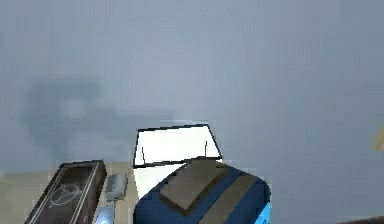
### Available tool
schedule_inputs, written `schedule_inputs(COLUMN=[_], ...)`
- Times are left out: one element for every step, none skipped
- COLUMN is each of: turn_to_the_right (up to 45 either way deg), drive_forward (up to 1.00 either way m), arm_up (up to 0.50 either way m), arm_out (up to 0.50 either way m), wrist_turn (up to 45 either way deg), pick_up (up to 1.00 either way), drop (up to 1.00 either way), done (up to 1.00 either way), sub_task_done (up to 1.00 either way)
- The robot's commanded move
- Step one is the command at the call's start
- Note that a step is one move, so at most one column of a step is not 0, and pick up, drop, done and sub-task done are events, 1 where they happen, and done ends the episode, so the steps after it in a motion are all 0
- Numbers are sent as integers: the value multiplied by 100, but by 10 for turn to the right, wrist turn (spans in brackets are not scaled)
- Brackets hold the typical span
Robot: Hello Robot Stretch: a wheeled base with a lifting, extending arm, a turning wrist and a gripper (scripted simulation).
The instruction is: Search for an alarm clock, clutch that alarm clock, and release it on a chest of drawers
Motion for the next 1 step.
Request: schedule_inputs(turn_to_the_right=[-450], drive_forward=[0], arm_up=[0], arm_out=[0], wrist_turn=[0], pick_up=[0], drop=[0], done=[0], sub_task_done=[0])
